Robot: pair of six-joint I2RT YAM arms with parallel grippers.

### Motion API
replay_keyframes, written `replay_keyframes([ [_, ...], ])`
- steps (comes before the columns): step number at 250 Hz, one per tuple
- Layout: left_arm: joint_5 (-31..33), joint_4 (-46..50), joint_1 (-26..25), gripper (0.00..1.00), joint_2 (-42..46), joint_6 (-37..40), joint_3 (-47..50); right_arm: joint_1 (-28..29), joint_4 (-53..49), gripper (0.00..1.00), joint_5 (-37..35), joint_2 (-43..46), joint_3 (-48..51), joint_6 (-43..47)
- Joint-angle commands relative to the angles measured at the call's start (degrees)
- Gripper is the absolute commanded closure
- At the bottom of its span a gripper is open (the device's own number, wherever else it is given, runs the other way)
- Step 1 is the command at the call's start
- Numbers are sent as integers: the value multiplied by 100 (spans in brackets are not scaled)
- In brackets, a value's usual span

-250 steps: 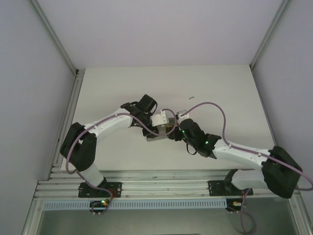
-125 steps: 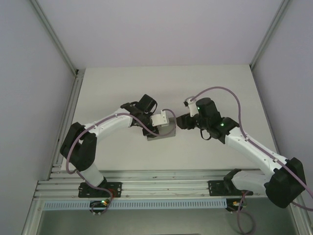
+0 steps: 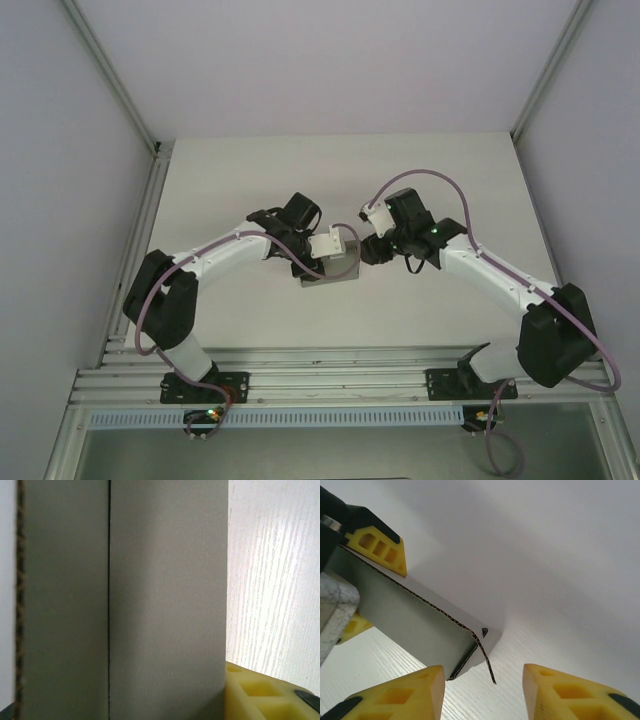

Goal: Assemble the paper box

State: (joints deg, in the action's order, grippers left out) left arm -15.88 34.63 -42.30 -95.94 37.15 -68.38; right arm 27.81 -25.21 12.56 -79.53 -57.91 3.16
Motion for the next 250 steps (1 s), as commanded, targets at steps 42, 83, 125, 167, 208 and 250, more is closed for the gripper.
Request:
replay_keyframes([
  [42,-108,272,-2,52,-12,113,-9,-48,-1,73,224,-238,-231,71],
  [83,-100,285,0,53,-39,119,-35,-43,-133,73,201,-496,-357,91],
  [125,-92,298,-1,53,-44,111,-35,-45,5,75,238,-538,-431,44],
  [167,-91,324,-10,53,-58,121,-37,-47,-167,76,170,-502,-533,41],
  [208,-83,298,-8,52,-83,116,-46,-43,-369,88,344,-585,-592,100],
  [250,-73,259,-18,52,-118,27,-78,23,-318,100,460,-591,-528,-509],
])
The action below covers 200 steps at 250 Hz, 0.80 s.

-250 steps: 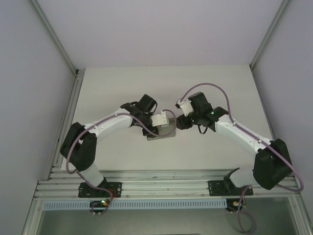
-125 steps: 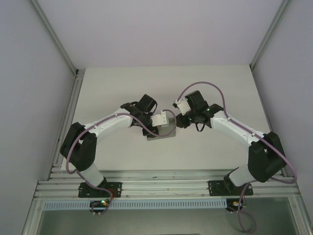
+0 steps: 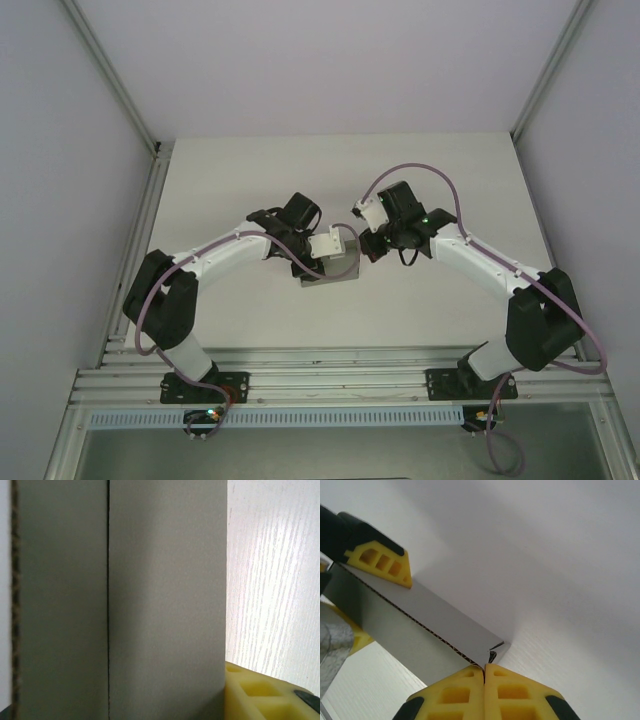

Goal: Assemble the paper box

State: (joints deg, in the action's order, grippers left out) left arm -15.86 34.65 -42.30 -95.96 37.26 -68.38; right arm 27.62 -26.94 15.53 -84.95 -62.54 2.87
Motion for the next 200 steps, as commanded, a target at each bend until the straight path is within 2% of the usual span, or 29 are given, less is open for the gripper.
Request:
replay_keyframes([
  [1,-80,259,-21,52,-120,13,-79,47,-128,100,162,-40,-51,-507],
  [53,-5,195,-43,52,-199,-93,-129,418,1117,100,-530,397,814,-1917],
  [100,45,211,-61,51,-212,-124,-160,930,1701,100,-1338,430,1279,-2537],
  [145,56,206,-67,50,-211,-147,-176,1203,1810,100,-1823,370,1637,-2490],
  [200,102,165,-72,49,-201,-152,-200,1250,2000,100,-1950,678,2189,-1924],
])
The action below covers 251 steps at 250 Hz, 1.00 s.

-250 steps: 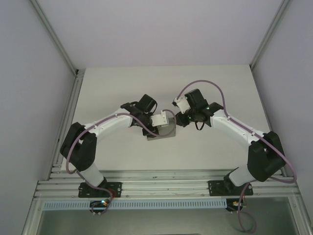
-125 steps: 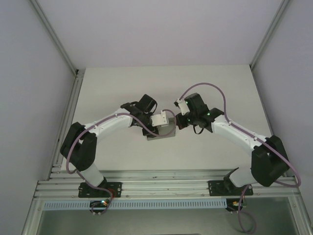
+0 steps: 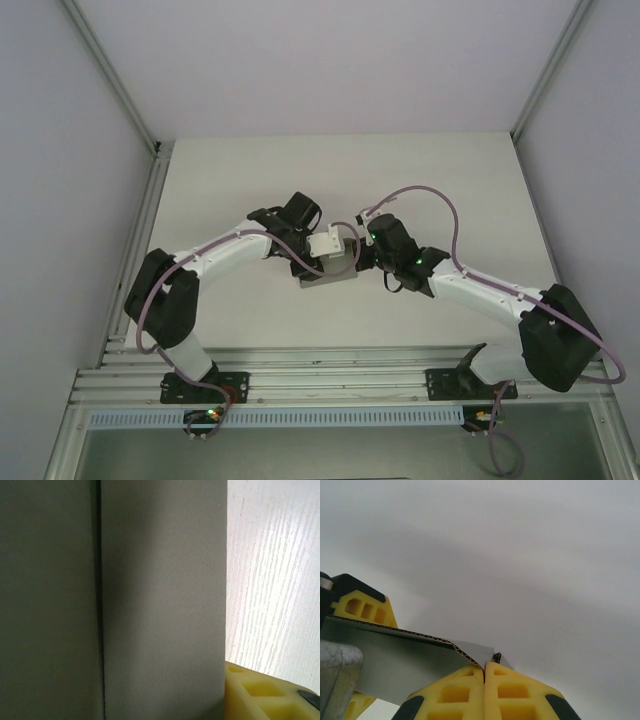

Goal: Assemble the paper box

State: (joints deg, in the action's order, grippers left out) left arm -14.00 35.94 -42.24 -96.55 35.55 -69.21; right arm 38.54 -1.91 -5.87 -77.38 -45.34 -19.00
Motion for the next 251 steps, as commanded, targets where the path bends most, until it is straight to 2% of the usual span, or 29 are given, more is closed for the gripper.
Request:
replay_keyframes([
  [1,-80,36,-81,49,-143,16,-118,155,-494,100,195,-76,480,265],
  [69,-79,-27,-80,46,-101,-115,-198,417,-55,100,46,65,1021,288],
  [131,-35,-41,-80,44,-129,-161,-273,526,-46,100,-116,-196,1109,377],
  [184,46,-23,-80,33,-23,-209,-347,528,-261,100,-294,-400,937,344],
  [243,99,-103,-81,30,205,-214,-278,575,-392,100,-444,-295,714,190],
  [251,99,-103,-79,27,237,-207,-252,574,-434,100,-451,-295,679,178],
])
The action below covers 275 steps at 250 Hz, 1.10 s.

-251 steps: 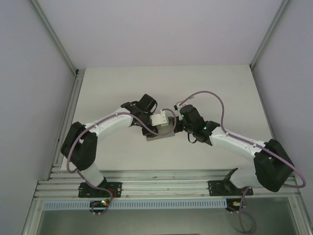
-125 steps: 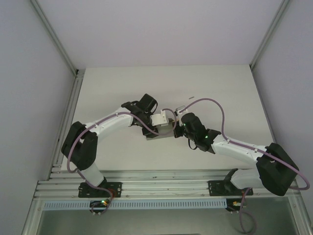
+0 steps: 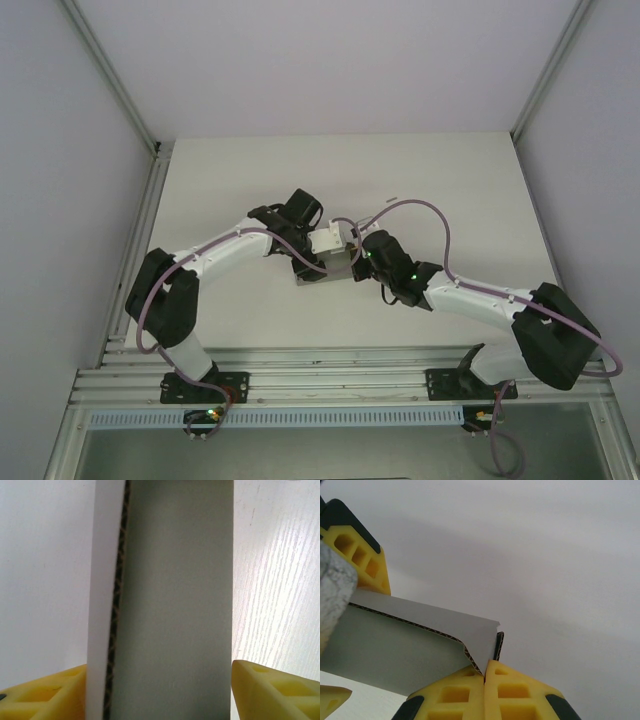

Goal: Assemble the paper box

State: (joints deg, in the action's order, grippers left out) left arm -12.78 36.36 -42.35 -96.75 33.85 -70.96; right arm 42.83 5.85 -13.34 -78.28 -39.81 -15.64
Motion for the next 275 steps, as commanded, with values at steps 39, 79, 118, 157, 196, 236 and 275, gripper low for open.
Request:
replay_keyframes([
  [39,-40,-271,-68,16,498,-159,76,206,-1516,100,177,43,-173,-194],
  [79,-120,-545,-70,0,930,-251,387,253,-1996,100,89,-19,-625,-195],
  [118,-49,-846,-42,0,1411,-579,664,259,-2607,100,-141,-138,-1088,-312],
  [157,693,-944,-27,0,2007,-1638,887,287,-2823,100,-245,-139,-1222,-596],
  [196,1409,-497,-9,7,2671,-3019,1130,294,-3294,100,-96,-314,-1594,-781],
  [236,1652,-22,-24,19,2956,-3762,1328,331,-3552,100,-77,-516,-1767,-818],
  [275,1471,203,-55,35,2889,-3986,1328,351,-3752,100,-93,-670,-1919,-941],
])
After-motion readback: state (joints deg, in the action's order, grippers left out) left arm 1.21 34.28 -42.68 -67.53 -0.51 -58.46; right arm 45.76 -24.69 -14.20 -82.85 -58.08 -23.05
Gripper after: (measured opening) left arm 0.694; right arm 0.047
